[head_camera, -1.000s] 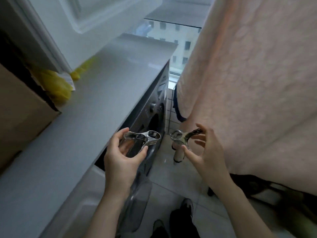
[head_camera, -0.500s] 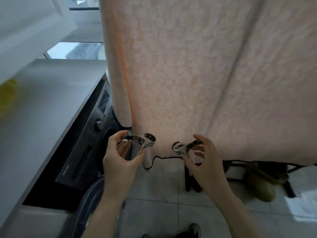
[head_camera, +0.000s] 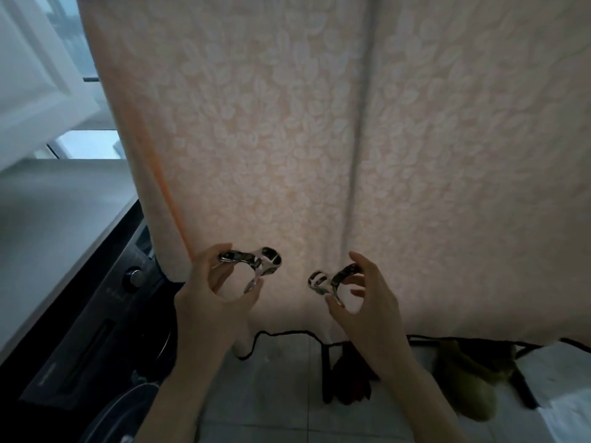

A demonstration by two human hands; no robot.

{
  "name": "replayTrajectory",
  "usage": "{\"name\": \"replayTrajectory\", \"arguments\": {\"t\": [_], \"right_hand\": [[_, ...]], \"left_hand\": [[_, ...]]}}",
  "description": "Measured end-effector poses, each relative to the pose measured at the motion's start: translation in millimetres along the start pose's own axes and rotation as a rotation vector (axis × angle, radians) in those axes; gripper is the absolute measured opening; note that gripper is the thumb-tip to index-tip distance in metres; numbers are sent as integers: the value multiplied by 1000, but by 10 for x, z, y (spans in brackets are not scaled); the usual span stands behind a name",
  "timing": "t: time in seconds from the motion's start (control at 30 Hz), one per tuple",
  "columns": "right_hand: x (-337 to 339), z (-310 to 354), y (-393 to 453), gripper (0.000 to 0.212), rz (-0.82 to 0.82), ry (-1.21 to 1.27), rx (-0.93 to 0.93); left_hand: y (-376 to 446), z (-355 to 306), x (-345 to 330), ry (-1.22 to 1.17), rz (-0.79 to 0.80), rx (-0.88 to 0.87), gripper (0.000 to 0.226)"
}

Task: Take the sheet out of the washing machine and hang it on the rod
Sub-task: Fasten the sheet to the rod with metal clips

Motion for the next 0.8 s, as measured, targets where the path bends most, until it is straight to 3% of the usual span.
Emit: {"name": "replayTrajectory", "arguments": {"t": [0.2, 0.67, 0.8], "right_hand": [[302, 369, 595, 66, 35, -69, 124], [844, 1707, 1821, 61, 62, -542, 485], [1037, 2147, 2182, 61, -76, -601, 545]], "left_hand": [[485, -440, 218, 35, -57, -159, 60], [1534, -1501, 949, 315, -145, -620, 57], [1735, -1774, 1145, 400, -192, -723, 52]]}}
Point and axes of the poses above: each hand's wrist, its own y-axis towards the middle knuckle, its own x-axis out of the back of the hand, z = x × y, the point moved 5 cm from there along y, towards the middle knuckle, and after that the axes turned 14 degrees about z, right-handed, at the moved point
